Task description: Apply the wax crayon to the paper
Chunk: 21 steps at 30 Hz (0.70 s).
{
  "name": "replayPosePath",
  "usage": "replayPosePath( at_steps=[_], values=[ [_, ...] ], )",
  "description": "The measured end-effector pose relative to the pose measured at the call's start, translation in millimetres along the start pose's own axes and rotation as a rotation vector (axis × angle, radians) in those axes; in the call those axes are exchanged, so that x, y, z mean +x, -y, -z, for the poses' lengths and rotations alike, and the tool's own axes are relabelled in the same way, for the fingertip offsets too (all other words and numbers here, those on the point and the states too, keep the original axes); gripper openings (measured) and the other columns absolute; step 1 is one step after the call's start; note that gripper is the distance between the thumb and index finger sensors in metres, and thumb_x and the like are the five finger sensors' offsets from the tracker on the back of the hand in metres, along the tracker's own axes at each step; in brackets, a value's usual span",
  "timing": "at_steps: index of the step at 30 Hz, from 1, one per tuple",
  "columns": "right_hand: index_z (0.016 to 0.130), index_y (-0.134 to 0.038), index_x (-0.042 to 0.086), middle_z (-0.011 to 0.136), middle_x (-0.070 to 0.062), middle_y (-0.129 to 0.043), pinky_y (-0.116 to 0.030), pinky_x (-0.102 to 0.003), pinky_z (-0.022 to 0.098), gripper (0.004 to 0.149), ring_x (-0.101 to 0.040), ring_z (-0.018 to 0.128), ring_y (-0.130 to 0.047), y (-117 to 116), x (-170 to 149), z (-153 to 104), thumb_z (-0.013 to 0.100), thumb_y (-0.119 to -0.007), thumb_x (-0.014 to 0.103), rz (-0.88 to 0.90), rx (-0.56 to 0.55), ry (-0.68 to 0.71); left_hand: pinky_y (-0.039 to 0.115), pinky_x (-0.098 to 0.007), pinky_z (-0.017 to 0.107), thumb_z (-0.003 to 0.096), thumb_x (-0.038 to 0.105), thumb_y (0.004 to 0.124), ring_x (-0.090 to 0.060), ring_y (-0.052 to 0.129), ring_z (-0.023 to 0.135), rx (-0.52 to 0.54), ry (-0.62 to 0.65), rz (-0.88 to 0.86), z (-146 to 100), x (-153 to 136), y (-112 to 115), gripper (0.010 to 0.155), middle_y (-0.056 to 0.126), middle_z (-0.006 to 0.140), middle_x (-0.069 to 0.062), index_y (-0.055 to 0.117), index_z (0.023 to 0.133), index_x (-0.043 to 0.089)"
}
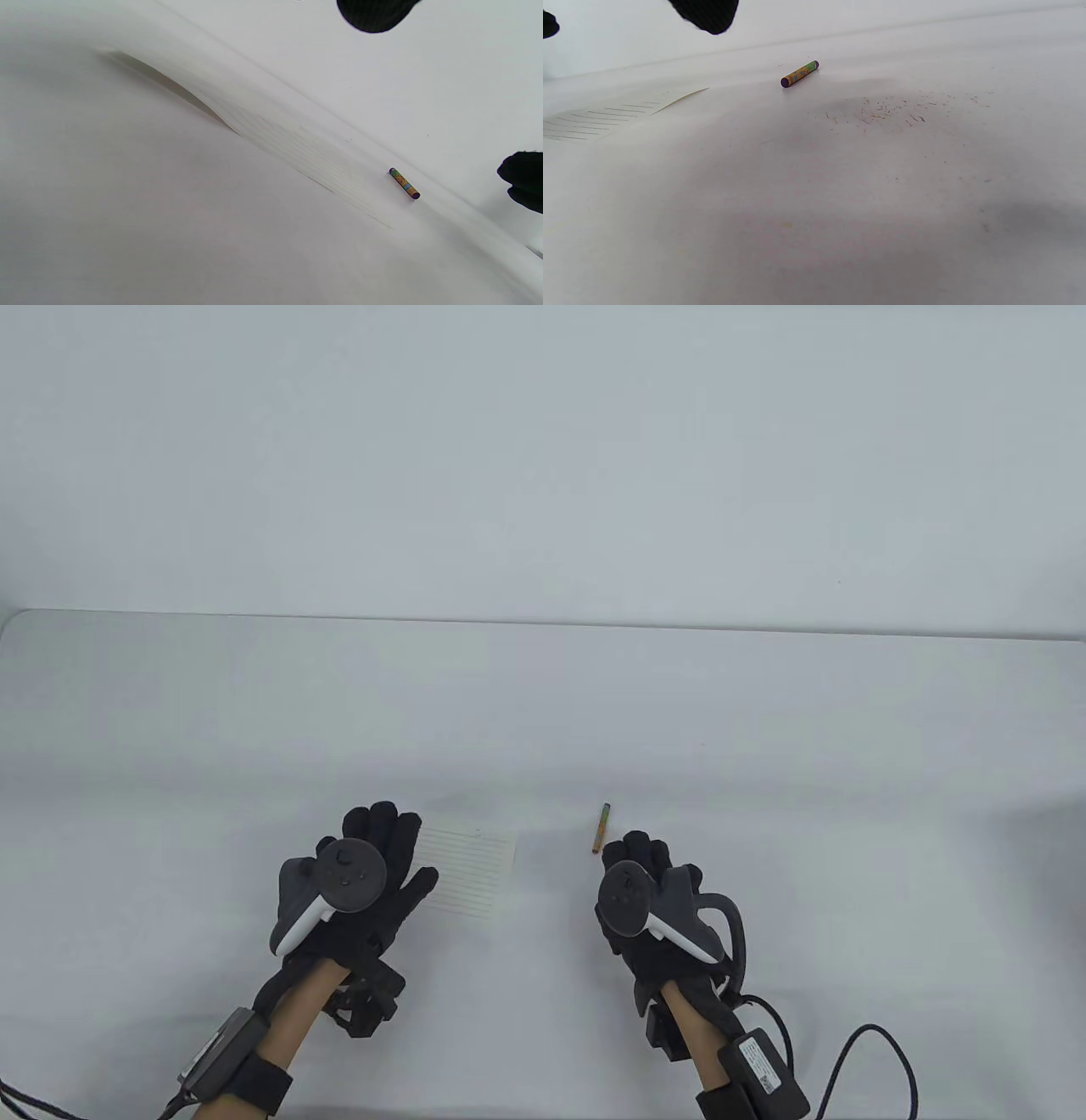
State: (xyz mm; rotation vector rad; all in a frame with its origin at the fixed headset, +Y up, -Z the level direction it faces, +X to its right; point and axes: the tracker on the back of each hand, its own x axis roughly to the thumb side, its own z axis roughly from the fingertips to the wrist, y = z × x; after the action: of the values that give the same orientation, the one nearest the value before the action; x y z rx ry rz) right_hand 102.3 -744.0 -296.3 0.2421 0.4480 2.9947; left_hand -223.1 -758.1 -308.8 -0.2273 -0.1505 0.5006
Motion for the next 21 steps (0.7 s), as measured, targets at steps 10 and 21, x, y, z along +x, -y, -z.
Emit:
replayPosePath(
  at_steps=[10, 21],
  values=[
    [0.110, -0.018, 0.019, 0.115, -0.012, -0.007, -0.026, -0.064, 0.072, 0.068, -0.035, 0.107, -0.019, -1.2, -3.6, 0.6, 0.059, -0.059, 0.038, -0.006, 0.001, -0.014, -0.010, -0.055, 0.071, 0.0618, 0.053, 0.052, -0.025, -0.014, 0.110, 0.012, 0.026, -0.047, 0.6, -0.7, -4.1, 0.072, -0.004, 0.123, 0.006, 0.013, 0.119, 0.033],
    [0.110, -0.018, 0.019, 0.115, -0.012, -0.008, -0.027, -0.064, 0.072, 0.068, -0.035, 0.107, -0.020, -4.5, -3.3, 0.7, 0.059, -0.059, 0.038, -0.013, 0.039, -0.015, -0.010, -0.055, 0.071, 0.0619, 0.053, 0.052, -0.025, -0.014, 0.110, 0.001, 0.036, -0.046, -0.2, 0.6, -3.2, 0.072, -0.005, 0.123, 0.006, 0.013, 0.119, 0.032]
  ],
)
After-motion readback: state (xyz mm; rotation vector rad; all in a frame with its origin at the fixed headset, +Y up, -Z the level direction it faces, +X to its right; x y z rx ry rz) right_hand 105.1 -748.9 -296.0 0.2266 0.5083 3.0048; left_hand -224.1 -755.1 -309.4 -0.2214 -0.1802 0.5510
